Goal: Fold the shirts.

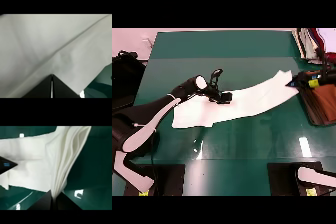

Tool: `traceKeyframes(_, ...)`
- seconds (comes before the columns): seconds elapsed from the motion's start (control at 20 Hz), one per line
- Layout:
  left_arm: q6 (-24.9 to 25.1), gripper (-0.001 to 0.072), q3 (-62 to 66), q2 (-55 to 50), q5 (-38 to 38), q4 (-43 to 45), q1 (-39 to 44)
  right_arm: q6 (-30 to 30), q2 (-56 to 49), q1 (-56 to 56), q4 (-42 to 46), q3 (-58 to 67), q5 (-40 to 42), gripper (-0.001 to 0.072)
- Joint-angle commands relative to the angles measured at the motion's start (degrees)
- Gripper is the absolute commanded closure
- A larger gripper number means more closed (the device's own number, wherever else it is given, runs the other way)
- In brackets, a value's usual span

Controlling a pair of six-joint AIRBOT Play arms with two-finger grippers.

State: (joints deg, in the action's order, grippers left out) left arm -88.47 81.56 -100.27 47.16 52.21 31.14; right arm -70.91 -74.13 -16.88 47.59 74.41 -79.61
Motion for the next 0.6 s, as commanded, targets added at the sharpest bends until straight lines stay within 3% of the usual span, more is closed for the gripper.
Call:
traceKeyframes(0.0, 0.04, 0.0677, 1.16, -2.43, 1.01, -0.17, 0.61, -4.7, 4.61, 6.4, -0.09, 6.82, 0.13, 0.069)
traceKeyframes(0.3, 0.02, 0.0677, 1.49, -2.4, 0.61, -0.52, 0.59, -8.83, 4.92, 17.55, -0.35, 13.4, 2.82, 0.069)
traceKeyframes(0.55, 0.46, 0.0678, 9.01, -2.29, 3.91, 2.01, 0.28, -8.76, 4.9, 25.42, -9.11, 13.53, 8.07, 0.069)
